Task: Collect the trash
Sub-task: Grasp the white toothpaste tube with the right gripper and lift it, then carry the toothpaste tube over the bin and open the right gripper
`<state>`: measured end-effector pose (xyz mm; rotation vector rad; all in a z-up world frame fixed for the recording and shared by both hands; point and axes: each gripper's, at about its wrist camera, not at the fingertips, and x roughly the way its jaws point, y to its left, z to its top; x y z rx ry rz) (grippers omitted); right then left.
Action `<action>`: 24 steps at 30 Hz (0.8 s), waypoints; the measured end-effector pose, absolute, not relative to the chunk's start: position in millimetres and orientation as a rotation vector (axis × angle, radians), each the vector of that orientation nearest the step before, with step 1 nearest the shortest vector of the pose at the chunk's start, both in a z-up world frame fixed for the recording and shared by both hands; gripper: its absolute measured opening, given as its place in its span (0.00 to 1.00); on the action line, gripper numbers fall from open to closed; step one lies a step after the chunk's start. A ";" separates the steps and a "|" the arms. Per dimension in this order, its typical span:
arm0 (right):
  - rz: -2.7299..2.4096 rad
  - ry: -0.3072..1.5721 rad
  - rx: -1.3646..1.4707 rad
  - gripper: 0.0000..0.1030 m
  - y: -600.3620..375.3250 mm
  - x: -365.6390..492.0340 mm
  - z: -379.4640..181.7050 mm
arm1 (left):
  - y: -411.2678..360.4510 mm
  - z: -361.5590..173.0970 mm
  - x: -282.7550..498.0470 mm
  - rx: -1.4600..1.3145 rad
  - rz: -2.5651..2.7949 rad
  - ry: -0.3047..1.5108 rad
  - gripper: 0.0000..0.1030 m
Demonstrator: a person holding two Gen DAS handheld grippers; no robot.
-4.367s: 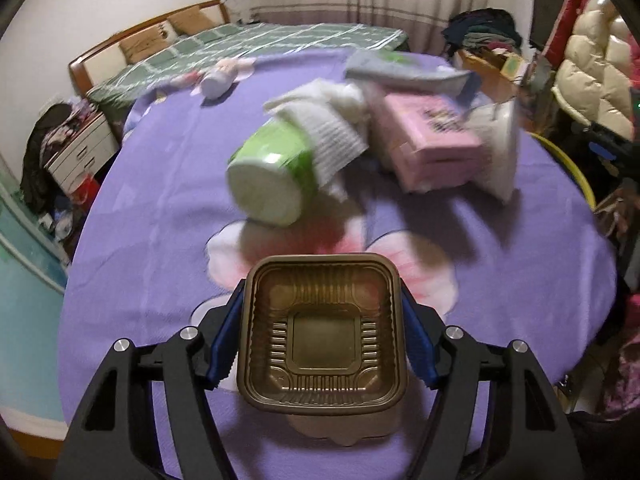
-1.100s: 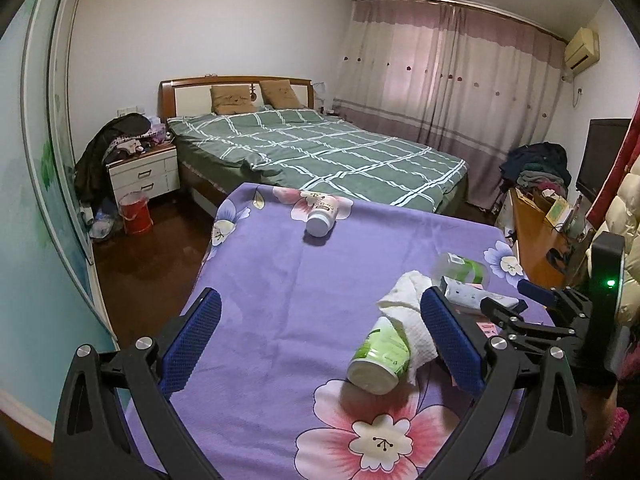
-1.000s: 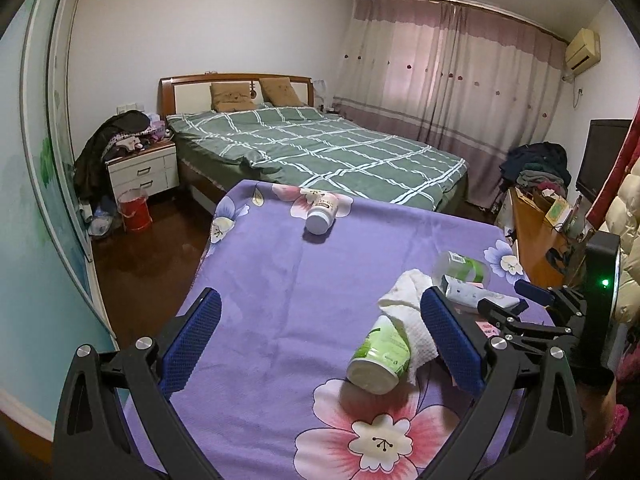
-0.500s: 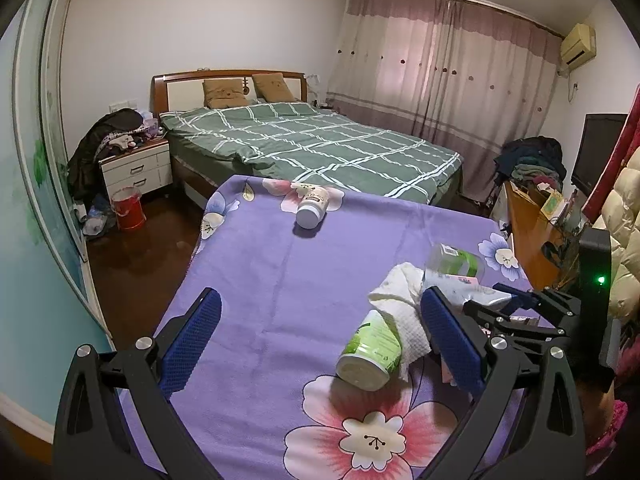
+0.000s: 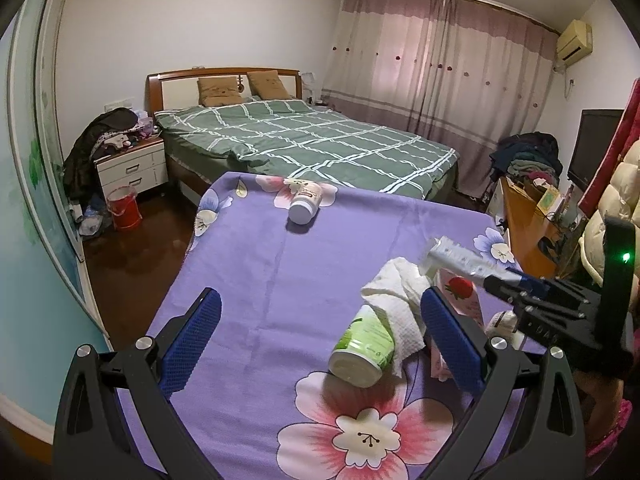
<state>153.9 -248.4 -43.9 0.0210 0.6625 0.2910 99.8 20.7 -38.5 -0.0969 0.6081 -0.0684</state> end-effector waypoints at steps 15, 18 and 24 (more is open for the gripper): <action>0.009 0.633 0.177 0.37 -373.1 131.9 -48.5 | -29.1 -49.7 106.9 -0.034 -0.169 0.649 0.95; -0.094 0.639 0.223 0.37 -414.5 122.3 -58.1 | -39.4 -51.9 108.2 -0.023 -0.188 0.656 0.95; -0.289 0.660 0.289 0.37 -484.5 100.6 -82.9 | -55.6 -56.3 110.7 -0.001 -0.218 0.667 0.95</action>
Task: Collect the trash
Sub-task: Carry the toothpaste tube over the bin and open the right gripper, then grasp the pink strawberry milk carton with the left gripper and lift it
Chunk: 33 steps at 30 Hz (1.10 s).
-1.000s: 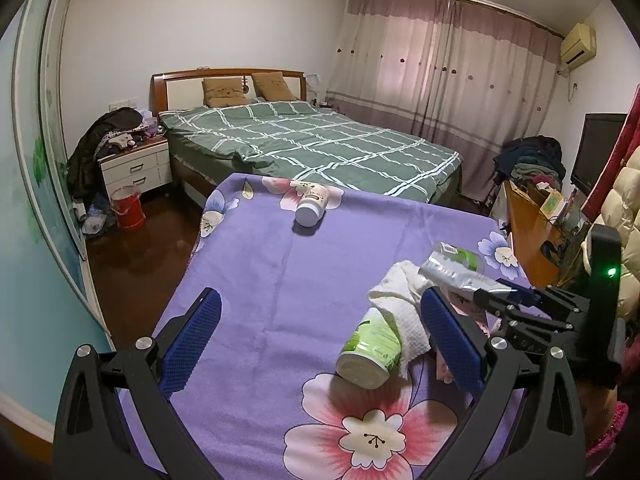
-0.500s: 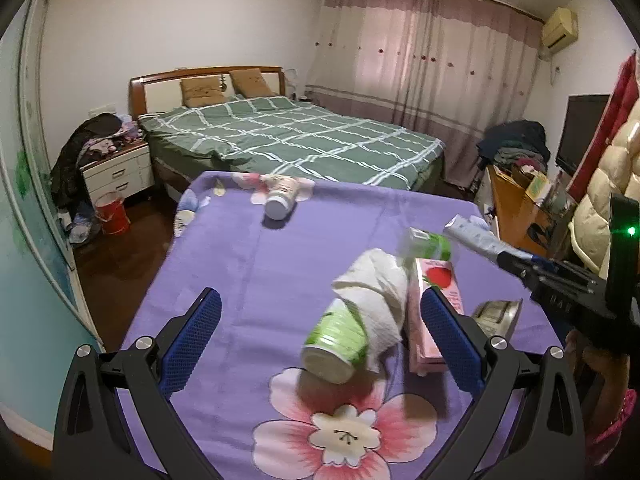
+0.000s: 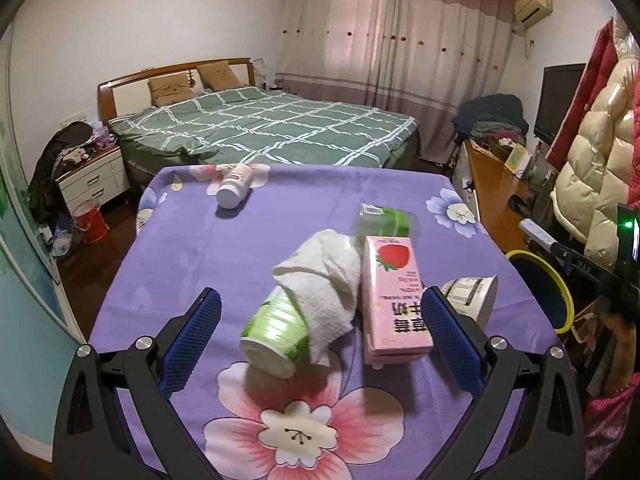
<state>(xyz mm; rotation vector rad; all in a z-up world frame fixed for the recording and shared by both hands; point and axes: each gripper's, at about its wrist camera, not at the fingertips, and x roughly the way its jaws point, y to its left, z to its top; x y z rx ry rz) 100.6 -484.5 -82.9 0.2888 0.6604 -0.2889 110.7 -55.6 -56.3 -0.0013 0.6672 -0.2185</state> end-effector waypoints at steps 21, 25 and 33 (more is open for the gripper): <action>-0.467 0.688 0.352 0.59 -538.4 92.9 -114.9 | -101.9 -64.5 114.7 0.076 -0.291 0.703 0.95; -0.464 0.685 0.357 0.60 -537.9 90.8 -113.8 | -102.6 -70.1 119.7 0.085 -0.291 0.716 0.95; -0.454 0.699 0.357 0.62 -533.1 94.9 -118.0 | -115.4 -86.3 146.9 0.165 -0.270 0.750 0.94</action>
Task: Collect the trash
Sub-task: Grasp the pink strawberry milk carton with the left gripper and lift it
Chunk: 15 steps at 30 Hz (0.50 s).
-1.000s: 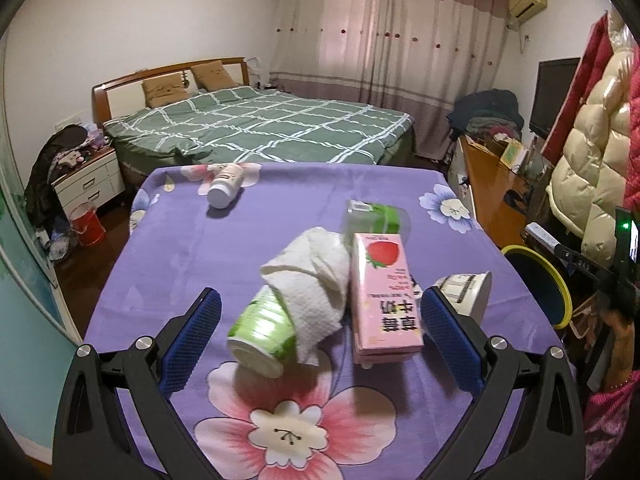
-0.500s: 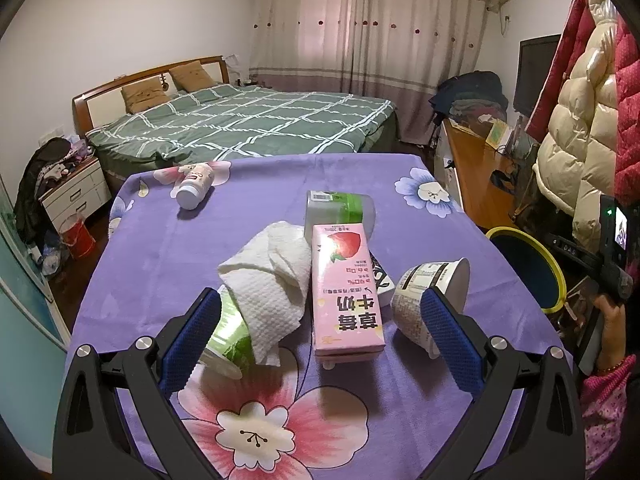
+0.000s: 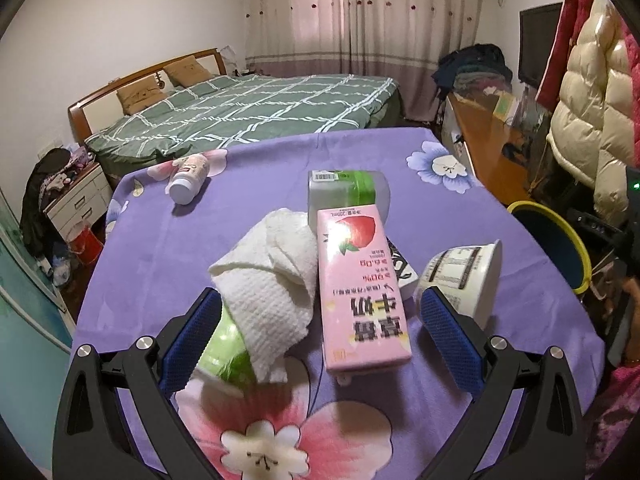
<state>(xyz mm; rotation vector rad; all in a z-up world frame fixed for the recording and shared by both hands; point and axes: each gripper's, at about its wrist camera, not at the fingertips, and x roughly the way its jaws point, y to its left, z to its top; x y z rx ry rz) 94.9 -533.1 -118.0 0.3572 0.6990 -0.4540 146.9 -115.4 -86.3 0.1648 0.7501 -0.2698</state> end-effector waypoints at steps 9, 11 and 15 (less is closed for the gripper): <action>-0.452 0.716 0.365 0.62 -536.1 98.5 -124.4 | -139.1 -101.9 178.9 0.194 -0.309 0.811 0.78; -0.452 0.718 0.366 0.62 -536.6 99.6 -125.7 | -143.1 -106.4 183.7 0.197 -0.306 0.830 0.76; -0.451 0.718 0.367 0.62 -537.1 99.0 -126.8 | -147.9 -112.4 191.3 0.208 -0.301 0.851 0.73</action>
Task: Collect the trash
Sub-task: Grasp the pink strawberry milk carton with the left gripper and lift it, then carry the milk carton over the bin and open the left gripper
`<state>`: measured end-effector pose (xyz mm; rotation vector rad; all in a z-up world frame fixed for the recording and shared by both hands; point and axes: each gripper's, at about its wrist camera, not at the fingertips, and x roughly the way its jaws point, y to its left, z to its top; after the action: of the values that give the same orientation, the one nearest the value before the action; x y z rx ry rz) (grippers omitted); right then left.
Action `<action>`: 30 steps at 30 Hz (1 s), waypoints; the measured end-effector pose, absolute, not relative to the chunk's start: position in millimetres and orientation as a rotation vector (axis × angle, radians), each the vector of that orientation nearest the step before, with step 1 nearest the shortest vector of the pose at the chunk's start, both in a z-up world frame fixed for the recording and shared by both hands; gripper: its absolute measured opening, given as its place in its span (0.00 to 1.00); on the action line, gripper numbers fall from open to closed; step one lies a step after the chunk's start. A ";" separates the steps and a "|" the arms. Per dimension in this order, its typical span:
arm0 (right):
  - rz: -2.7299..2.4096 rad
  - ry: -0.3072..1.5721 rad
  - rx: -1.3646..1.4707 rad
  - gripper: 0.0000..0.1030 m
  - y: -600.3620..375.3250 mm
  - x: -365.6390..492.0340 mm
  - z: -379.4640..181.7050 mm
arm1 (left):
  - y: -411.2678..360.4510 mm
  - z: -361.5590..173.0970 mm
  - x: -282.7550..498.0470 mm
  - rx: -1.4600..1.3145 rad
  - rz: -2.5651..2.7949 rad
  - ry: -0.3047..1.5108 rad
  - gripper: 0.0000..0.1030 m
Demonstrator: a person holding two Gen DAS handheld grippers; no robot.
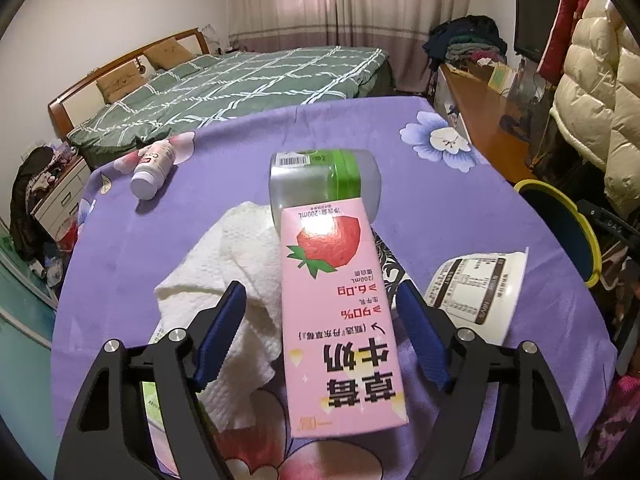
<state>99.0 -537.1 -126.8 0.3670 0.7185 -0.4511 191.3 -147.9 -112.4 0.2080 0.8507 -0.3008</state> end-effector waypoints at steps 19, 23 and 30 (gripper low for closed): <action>-0.440 0.692 0.370 0.62 -533.4 89.3 -124.7 | -144.8 -63.5 160.7 0.167 -0.350 0.748 0.49; -0.447 0.678 0.363 0.62 -534.7 82.4 -121.3 | -157.7 -36.5 143.9 0.175 -0.398 0.694 0.49; -0.473 0.638 0.335 0.62 -540.5 58.5 -110.8 | -215.1 -13.3 126.1 0.200 -0.536 0.657 0.49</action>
<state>58.5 -540.5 -110.8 0.3351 0.6383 -0.4730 126.1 -215.1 -13.3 0.2001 0.6575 -0.5356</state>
